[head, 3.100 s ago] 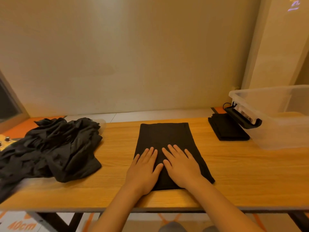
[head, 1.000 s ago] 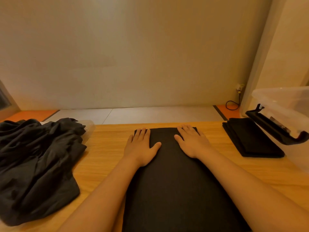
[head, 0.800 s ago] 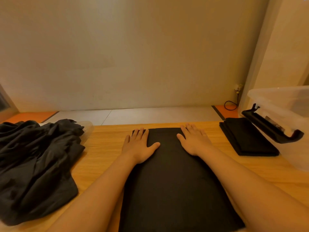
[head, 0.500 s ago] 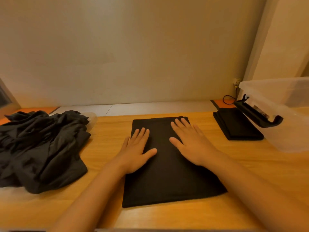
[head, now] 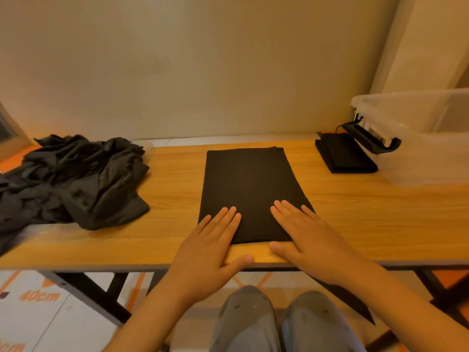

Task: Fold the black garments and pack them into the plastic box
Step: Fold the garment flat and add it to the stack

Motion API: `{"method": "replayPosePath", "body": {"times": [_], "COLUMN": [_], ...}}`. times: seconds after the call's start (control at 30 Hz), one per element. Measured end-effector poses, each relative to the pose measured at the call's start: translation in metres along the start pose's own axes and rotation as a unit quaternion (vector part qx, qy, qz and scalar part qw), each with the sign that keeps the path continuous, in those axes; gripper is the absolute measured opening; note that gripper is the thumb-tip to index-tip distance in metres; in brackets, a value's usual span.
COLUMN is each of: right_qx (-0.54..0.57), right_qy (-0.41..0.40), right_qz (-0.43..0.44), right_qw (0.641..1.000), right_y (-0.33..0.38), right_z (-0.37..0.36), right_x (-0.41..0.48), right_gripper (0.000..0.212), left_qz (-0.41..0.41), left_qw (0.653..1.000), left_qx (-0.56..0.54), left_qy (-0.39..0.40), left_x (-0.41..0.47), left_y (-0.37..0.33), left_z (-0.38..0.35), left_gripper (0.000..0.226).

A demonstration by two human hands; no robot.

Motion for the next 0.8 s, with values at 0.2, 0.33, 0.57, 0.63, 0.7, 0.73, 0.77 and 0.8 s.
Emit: {"method": "replayPosePath", "body": {"times": [0.2,0.33,0.57,0.63,0.7,0.73,0.77,0.8], "right_qx": [-0.046,-0.076,-0.095,-0.092,-0.074,-0.064,-0.055,-0.048], "right_qy": [-0.062,-0.135,-0.219,-0.212,-0.211,-0.213,-0.216,-0.219], "right_qz": [0.027,0.041,0.102,0.128,0.157,0.169,0.176,0.183], "right_qw": [0.997,0.987,0.966,0.964,0.962,0.96,0.959,0.957], "right_y": [0.0,0.001,-0.006,-0.013,-0.019,-0.021,-0.023,-0.026], "right_z": [-0.014,-0.028,-0.033,-0.032,-0.03,-0.029,-0.027,-0.026], "right_x": [-0.017,-0.026,-0.048,-0.05,-0.053,-0.055,-0.058,-0.06], "right_gripper": [0.103,0.092,0.089,0.086,0.082,0.081,0.08,0.079], "left_qz": [-0.04,-0.043,-0.069,-0.078,-0.089,-0.094,-0.099,-0.103], "left_qw": [0.993,0.985,0.989,0.99,0.991,0.991,0.991,0.99], "left_qx": [0.03,-0.023,0.008,0.002,-0.004,-0.008,-0.012,-0.018], "left_qy": [-0.103,-0.166,-0.131,-0.119,-0.103,-0.098,-0.093,-0.09], "left_x": [-0.018,-0.033,-0.04,-0.043,-0.049,-0.051,-0.053,-0.054], "left_y": [0.003,-0.002,0.013,0.019,0.021,0.023,0.024,0.025], "left_z": [-0.012,-0.022,-0.024,-0.022,-0.019,-0.019,-0.019,-0.019], "left_gripper": [0.072,0.075,0.084,0.09,0.091,0.091,0.092,0.091]}}
Point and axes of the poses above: each hand's wrist, its own x-axis towards the middle knuckle, its own z-axis out of the back of the hand, y = z × x, the point moved 1 cm from there along x, towards the middle knuckle, and after that the axes turned 5 degrees about z, right-handed, at the moved point
